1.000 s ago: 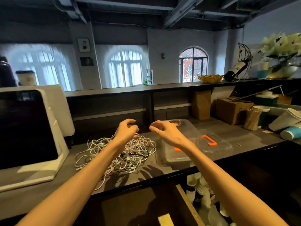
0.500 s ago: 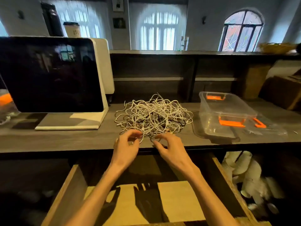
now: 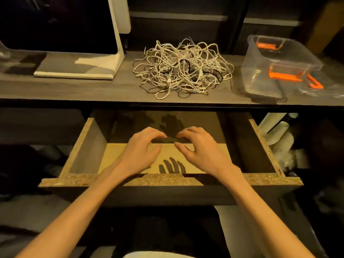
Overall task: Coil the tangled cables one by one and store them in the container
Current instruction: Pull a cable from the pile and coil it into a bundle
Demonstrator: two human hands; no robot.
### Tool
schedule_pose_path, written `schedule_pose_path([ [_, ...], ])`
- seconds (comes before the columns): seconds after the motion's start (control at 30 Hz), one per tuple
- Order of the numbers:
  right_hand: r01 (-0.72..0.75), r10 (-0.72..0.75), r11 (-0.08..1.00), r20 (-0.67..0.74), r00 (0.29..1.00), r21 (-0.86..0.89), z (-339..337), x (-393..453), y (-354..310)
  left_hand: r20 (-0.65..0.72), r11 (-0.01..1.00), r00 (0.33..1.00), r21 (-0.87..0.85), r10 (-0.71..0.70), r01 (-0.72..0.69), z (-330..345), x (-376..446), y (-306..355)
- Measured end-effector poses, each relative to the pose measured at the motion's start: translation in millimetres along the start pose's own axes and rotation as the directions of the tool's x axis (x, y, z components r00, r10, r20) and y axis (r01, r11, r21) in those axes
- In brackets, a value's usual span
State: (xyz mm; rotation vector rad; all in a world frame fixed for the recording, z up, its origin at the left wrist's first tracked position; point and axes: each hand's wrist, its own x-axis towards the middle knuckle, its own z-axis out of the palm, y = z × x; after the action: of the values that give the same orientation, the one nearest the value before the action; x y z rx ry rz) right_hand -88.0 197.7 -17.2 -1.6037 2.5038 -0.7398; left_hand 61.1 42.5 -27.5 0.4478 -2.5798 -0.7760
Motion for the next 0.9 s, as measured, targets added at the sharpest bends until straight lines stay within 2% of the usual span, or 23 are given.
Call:
schedule_pose_path([
  [0.23,-0.065,0.061,0.995,-0.044,0.997,-0.075,11.7,-54.7,-19.3,-0.065,0.988,0.998,0.155,0.012,-0.002,8.8,-46.4,19.9],
  [0.4,-0.051,0.029,0.996,-0.275,0.961,-0.073,24.9,-50.5,-17.8,-0.167,0.943,0.966,0.3,0.198,-0.141,11.4,-38.3,22.7],
  [0.6,-0.039,-0.024,0.988,-0.392,0.92,-0.151,26.9,-17.3,-6.1,-0.295,0.928,0.921,0.343,0.255,-0.147,14.5,-7.5,4.2],
  [0.73,-0.038,-0.074,0.971,-0.446,0.892,-0.236,23.5,13.9,6.0,-0.437,0.869,0.852,0.493,0.29,-0.043,13.9,24.3,-9.3],
  [0.9,-0.089,-0.068,0.954,-0.494,0.867,-0.287,24.8,49.9,17.1,-0.475,0.874,0.844,0.486,0.248,0.016,14.2,61.8,-21.9],
])
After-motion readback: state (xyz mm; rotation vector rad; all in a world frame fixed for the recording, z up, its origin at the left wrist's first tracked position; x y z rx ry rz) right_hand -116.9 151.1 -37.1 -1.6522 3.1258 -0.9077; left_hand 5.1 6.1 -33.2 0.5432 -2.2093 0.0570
